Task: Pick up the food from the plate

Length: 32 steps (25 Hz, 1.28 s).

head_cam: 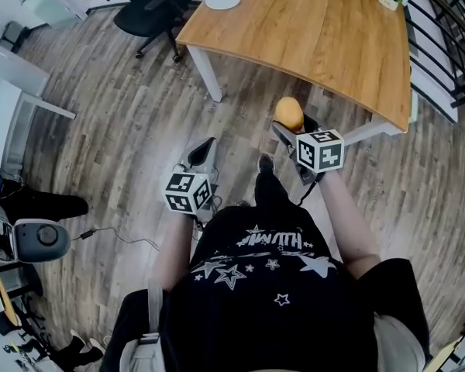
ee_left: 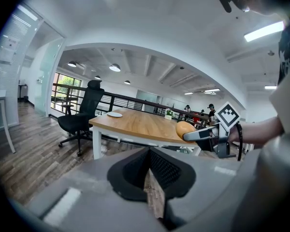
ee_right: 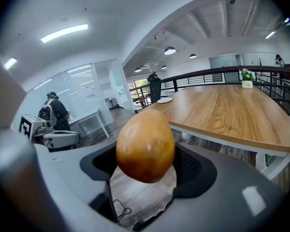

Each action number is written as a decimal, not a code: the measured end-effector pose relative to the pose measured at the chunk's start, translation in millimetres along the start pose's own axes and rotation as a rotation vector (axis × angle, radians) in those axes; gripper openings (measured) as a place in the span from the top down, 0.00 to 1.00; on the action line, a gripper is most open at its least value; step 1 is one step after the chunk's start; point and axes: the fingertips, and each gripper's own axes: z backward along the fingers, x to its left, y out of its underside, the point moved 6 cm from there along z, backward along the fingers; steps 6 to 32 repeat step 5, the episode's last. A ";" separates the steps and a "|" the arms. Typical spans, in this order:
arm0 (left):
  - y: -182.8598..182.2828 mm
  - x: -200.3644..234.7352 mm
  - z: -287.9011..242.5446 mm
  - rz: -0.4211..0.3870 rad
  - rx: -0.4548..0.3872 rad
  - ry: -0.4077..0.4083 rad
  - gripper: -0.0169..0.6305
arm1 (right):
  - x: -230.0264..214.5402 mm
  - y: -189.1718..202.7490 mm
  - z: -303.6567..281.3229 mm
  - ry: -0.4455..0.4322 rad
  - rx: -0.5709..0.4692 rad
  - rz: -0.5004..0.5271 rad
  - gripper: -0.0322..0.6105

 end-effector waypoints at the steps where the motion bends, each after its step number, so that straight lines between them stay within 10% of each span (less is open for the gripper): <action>1: 0.4 0.6 0.6 -0.001 0.000 0.000 0.97 | 1.4 0.7 -0.3 -0.001 -0.003 -0.003 0.42; 32: 2.4 3.6 3.0 -0.002 0.002 0.001 0.97 | 6.0 3.3 -2.0 -0.004 -0.013 -0.010 0.42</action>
